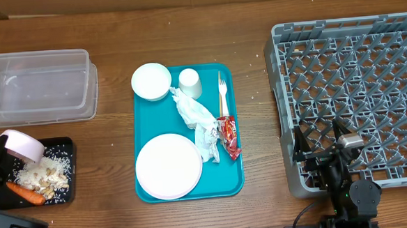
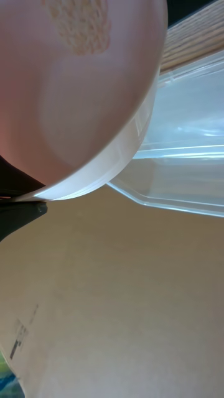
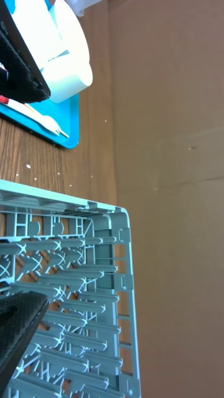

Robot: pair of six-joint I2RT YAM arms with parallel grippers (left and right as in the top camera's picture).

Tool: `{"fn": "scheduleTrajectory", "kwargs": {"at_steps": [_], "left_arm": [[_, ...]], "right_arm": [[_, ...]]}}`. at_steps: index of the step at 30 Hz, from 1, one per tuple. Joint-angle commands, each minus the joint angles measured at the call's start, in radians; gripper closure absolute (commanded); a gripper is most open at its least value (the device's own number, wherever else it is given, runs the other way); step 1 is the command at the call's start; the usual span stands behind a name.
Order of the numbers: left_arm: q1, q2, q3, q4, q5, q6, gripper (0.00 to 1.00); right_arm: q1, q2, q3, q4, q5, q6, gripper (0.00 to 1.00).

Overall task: Sort waste into correct bins and load items into the dishwasher
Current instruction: 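Tilt the pink bowl to pour rice and nuts onto the black tray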

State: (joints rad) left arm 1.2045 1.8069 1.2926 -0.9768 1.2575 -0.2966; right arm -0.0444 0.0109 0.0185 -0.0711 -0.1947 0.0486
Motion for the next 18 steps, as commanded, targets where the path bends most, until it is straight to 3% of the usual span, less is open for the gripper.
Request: {"fn": "scheduleTrajectory", "kwargs": {"at_steps": [1, 7, 9, 12, 16, 18], "left_arm": [[0.013, 0.004, 0.0, 0.03, 0.024, -0.011, 0.96], [0.014, 0.004, -0.002, 0.013, 0.062, -0.024, 0.96], [0.013, 0.004, -0.002, -0.044, 0.165, 0.059, 0.96], [0.015, 0.004, -0.002, -0.011, 0.075, 0.029, 0.96], [0.015, 0.004, -0.002, -0.018, 0.102, 0.035, 0.96], [0.013, 0.004, -0.002, -0.106, 0.175, 0.084, 0.96]], "right_arm": [[-0.001, -0.008, -0.01, 0.005, 0.003, 0.003, 0.0], [-0.001, -0.008, -0.01, 0.005, 0.003, 0.003, 0.0], [-0.001, -0.008, -0.01, 0.005, 0.003, 0.003, 0.0], [-0.001, -0.008, -0.01, 0.005, 0.003, 0.003, 0.0], [-0.001, -0.008, -0.01, 0.005, 0.003, 0.003, 0.0], [-0.001, -0.008, -0.01, 0.005, 0.003, 0.003, 0.0]]}}
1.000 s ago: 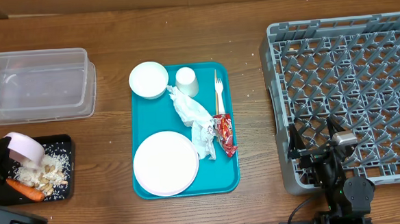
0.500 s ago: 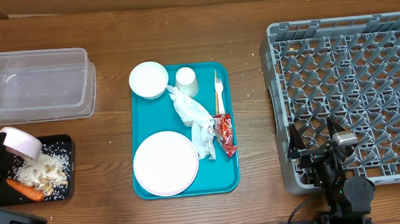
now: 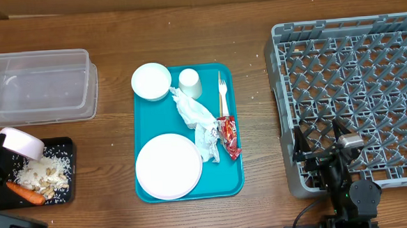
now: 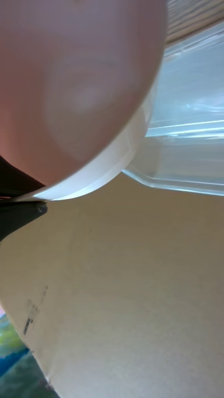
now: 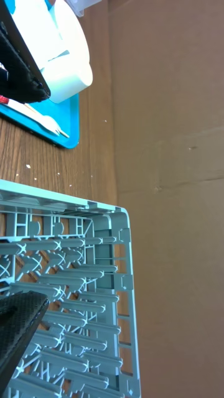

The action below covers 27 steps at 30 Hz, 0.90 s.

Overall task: Sort waste into correct bins and load items into the dishwasher
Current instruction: 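Tilt the pink bowl to pour rice and nuts onto the black tray, then carry the emptied pink bowl back and set it on the teal tray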

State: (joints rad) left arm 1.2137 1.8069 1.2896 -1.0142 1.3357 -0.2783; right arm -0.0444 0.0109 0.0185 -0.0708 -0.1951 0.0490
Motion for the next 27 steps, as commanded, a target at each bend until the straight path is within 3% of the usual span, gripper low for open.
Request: {"fn": "scheduleTrajectory", "kwargs": {"at_steps": [1, 3, 4, 10, 12, 13, 16, 24, 27], "left_arm": [[0.004, 0.004, 0.002, -0.058, 0.116, 0.089, 0.96], [0.004, 0.004, 0.002, 0.021, 0.033, 0.054, 0.96], [0.004, 0.004, 0.002, -0.048, -0.01, 0.045, 0.96], [-0.002, 0.003, 0.002, -0.169, 0.064, 0.158, 0.96], [-0.002, 0.003, 0.002, -0.06, 0.003, 0.101, 0.96], [-0.005, 0.003, 0.002, -0.134, 0.014, 0.112, 0.96], [-0.025, -0.008, 0.002, -0.226, 0.093, 0.293, 0.96], [-0.09, -0.155, 0.065, -0.328, -0.022, 0.309, 0.96], [-0.13, -0.246, 0.108, -0.342, -0.141, 0.284, 0.96]], "right_arm": [[-0.001, -0.008, -0.01, 0.005, 0.003, 0.003, 0.0], [-0.001, -0.008, -0.01, 0.005, 0.003, 0.002, 0.0], [-0.001, -0.008, -0.01, 0.005, 0.003, 0.002, 0.0], [-0.001, -0.008, -0.01, 0.005, 0.003, 0.003, 0.0], [-0.001, -0.008, -0.01, 0.005, 0.003, 0.003, 0.0], [-0.001, -0.008, -0.01, 0.005, 0.003, 0.002, 0.0], [-0.001, -0.008, -0.01, 0.005, 0.003, 0.002, 0.0], [-0.001, -0.008, -0.01, 0.005, 0.003, 0.003, 0.0], [-0.001, -0.008, -0.01, 0.005, 0.003, 0.003, 0.0]]}}
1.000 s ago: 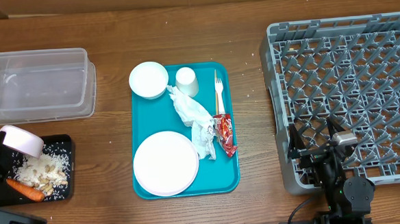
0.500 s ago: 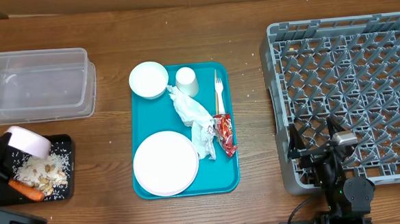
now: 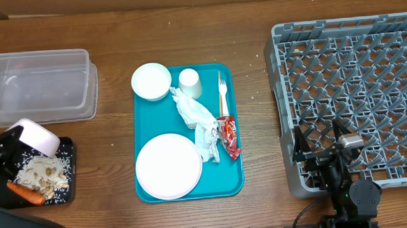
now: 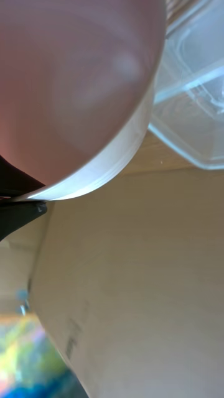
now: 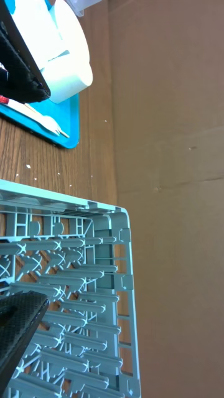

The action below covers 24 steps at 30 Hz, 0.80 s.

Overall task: Sort waste into correct bins and load items into the dishwasher
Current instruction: 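Carry the emptied pink bowl back and set it on the teal tray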

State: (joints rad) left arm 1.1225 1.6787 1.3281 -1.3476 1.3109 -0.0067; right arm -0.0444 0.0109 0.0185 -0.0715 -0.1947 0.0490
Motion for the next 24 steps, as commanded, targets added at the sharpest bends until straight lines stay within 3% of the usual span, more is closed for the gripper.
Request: {"fn": "scheduleTrajectory", "kwargs": {"at_steps": [1, 5, 8, 10, 14, 19, 24], "left_arm": [[-0.065, -0.153, 0.084, -0.008, -0.182, -0.016, 0.96], [-0.195, -0.271, 0.097, 0.028, -0.302, -0.087, 0.96], [-0.367, -0.34, 0.097, 0.103, -0.459, -0.178, 0.96], [-0.562, -0.353, 0.097, 0.146, -0.633, -0.266, 0.96], [-0.797, -0.336, 0.097, 0.203, -0.816, -0.341, 0.96], [-1.215, -0.256, 0.097, 0.297, -1.262, -0.505, 0.96], [-1.425, -0.113, 0.097, 0.363, -1.431, -0.537, 0.96]], "right_arm": [[-0.001, -0.008, -0.01, 0.006, 0.003, 0.003, 0.0], [-0.001, -0.008, -0.01, 0.006, 0.003, 0.002, 0.0], [-0.001, -0.008, -0.01, 0.006, 0.003, 0.003, 0.0], [-0.001, -0.008, -0.01, 0.006, 0.003, 0.003, 0.0], [-0.001, -0.008, -0.01, 0.006, 0.003, 0.003, 0.0], [-0.001, -0.008, -0.01, 0.006, 0.003, 0.002, 0.0], [-0.001, -0.008, -0.01, 0.006, 0.003, 0.003, 0.0]]}}
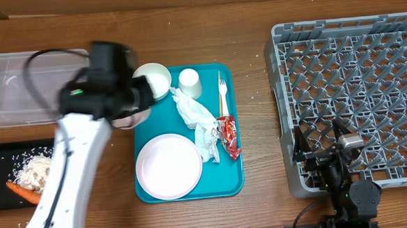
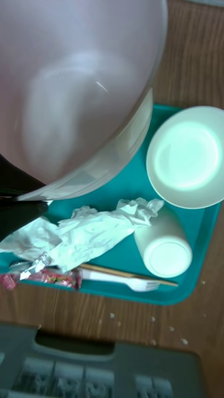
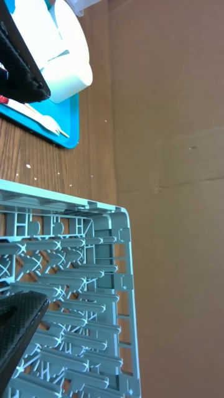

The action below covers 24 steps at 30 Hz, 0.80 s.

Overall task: Sort waste into correct bins and load items into the dishwasher
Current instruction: 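Carry the emptied pink bowl back and set it on the teal tray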

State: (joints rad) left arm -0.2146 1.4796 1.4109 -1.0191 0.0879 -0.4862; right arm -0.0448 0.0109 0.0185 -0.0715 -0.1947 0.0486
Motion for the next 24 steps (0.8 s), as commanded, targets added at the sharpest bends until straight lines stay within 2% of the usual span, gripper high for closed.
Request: {"fn": "scheduleTrajectory", "kwargs": {"at_steps": [1, 5, 11, 19, 22, 24], "left_arm": [[-0.103, 0.109, 0.014, 0.045, -0.211, -0.057, 0.96], [-0.14, 0.248, 0.014, 0.089, -0.211, -0.061, 0.96], [-0.141, 0.354, 0.014, 0.101, -0.192, -0.072, 0.96], [-0.146, 0.383, 0.014, 0.097, -0.187, -0.079, 0.96], [-0.146, 0.383, 0.014, 0.096, -0.188, -0.079, 0.88], [-0.146, 0.383, 0.014, 0.097, -0.188, -0.079, 0.87]], "right_arm": [[0.0, -0.008, -0.01, 0.006, 0.003, 0.003, 0.0], [0.0, -0.008, -0.01, 0.006, 0.003, 0.003, 0.0], [0.0, -0.008, -0.01, 0.006, 0.003, 0.003, 0.0], [0.0, -0.008, -0.01, 0.006, 0.003, 0.003, 0.0], [0.0, -0.008, -0.01, 0.006, 0.003, 0.003, 0.0], [0.0, -0.008, -0.01, 0.006, 0.003, 0.003, 0.0]]}}
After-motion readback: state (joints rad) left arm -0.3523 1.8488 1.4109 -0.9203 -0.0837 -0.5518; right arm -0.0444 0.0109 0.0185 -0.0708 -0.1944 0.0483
